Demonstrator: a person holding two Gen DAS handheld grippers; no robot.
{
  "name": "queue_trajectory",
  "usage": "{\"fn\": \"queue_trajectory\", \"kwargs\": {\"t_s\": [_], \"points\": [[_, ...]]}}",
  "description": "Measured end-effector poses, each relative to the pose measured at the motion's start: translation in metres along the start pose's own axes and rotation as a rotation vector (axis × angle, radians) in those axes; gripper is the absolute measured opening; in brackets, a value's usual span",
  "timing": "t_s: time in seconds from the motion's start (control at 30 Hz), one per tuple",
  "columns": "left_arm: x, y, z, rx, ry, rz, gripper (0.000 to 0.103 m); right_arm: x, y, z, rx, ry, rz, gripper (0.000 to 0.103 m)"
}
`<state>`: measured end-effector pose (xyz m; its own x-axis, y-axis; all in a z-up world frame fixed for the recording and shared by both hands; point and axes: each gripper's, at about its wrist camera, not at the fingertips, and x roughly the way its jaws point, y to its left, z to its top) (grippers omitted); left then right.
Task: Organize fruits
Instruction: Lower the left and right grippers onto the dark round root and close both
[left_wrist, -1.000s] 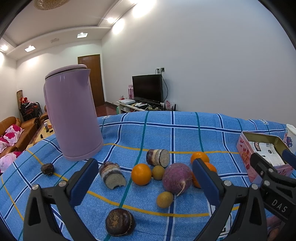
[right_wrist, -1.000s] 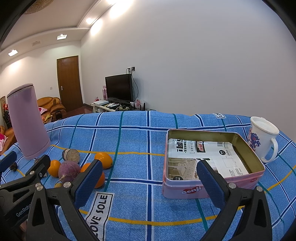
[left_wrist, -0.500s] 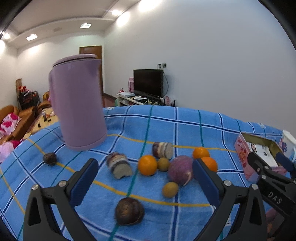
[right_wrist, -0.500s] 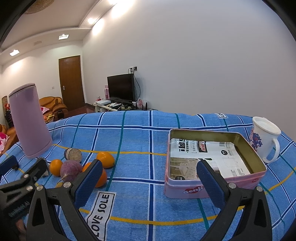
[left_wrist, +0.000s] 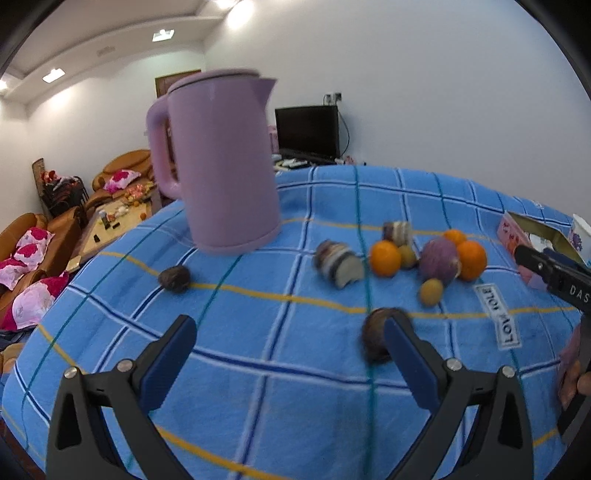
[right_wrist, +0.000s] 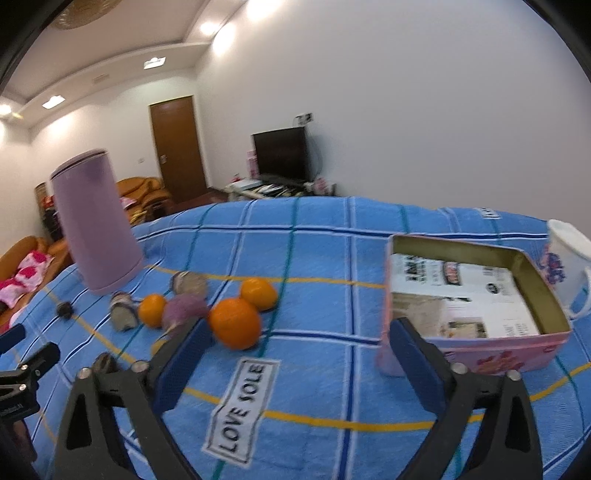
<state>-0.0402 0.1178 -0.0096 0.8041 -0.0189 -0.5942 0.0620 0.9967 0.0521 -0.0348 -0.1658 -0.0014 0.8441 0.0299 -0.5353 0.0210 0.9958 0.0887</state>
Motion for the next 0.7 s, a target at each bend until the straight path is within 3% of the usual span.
{"fn": "queue_trajectory", "kwargs": {"t_s": [0.07, 0.2, 0.3, 0.5, 0.7], "points": [[0.001, 0.02, 0.001, -0.023, 0.013, -0.002, 0.103, 0.005, 0.006, -0.003, 0.005, 0.05, 0.088, 0.069], [0.009, 0.063, 0.003, -0.072, 0.03, 0.086, 0.103, 0.012, 0.037, -0.009, -0.035, 0.138, 0.292, 0.067], [0.019, 0.09, 0.005, -0.134, 0.062, 0.098, 0.102, 0.013, 0.072, -0.013, -0.128, 0.169, 0.353, 0.067], [0.047, 0.117, 0.017, -0.147, 0.095, 0.133, 0.1, 0.032, 0.145, -0.017, -0.238, 0.28, 0.397, 0.067], [0.084, 0.126, 0.039, -0.118, 0.134, 0.138, 0.09, 0.062, 0.176, -0.022, -0.25, 0.351, 0.344, 0.046]]}}
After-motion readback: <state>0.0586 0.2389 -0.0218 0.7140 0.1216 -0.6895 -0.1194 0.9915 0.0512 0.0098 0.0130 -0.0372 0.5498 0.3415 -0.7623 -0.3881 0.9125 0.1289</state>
